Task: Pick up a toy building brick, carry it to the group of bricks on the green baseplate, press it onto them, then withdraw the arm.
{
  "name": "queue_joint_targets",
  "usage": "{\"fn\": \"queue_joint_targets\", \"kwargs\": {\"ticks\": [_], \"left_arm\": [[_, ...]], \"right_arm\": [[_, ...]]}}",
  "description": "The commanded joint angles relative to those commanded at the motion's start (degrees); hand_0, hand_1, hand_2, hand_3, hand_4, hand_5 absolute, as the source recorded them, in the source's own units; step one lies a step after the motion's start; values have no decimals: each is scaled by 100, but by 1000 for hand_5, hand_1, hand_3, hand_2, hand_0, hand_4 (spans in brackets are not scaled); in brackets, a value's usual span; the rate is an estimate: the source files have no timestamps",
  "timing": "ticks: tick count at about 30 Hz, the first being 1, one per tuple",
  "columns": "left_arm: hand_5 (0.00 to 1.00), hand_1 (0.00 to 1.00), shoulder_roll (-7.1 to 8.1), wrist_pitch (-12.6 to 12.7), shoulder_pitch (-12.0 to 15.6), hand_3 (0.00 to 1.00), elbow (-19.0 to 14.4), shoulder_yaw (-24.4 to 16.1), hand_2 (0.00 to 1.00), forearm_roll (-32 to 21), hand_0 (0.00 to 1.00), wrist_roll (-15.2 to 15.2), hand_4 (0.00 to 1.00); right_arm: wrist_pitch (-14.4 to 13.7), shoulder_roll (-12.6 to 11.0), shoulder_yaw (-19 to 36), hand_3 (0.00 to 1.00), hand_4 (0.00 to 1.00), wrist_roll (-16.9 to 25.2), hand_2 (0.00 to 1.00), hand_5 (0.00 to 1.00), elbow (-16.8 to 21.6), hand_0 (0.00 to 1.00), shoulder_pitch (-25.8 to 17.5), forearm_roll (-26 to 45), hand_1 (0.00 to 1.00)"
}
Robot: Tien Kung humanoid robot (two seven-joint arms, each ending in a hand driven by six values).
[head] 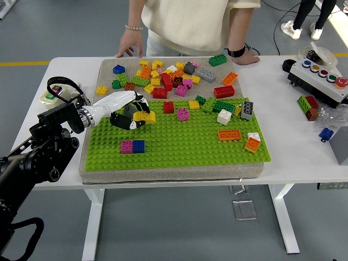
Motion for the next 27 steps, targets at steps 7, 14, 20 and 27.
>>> {"fn": "queue_joint_targets", "kwargs": {"ticks": [7,14,20,27], "left_arm": [[2,596,172,-50,224,527,-446,52,550,-2,679,14,504],[2,596,338,-59,547,527,-927,109,550,17,679,37,505],[2,595,474,-60,863,528,-1267,57,550,86,679,75,511],[2,596,580,-70,1161,529,-1653,-38,552,176,679,128,515]], "right_arm": [[2,-22,30,585,918,9,707,501,0,729,-19,-8,660],[25,-55,66,585,919,16,708,502,0,729,-48,1,660],[24,-68,105,585,918,43,708,501,0,728,-69,-2,661],[45,-90,132,586,918,42,708,501,0,730,-94,2,661]]}}
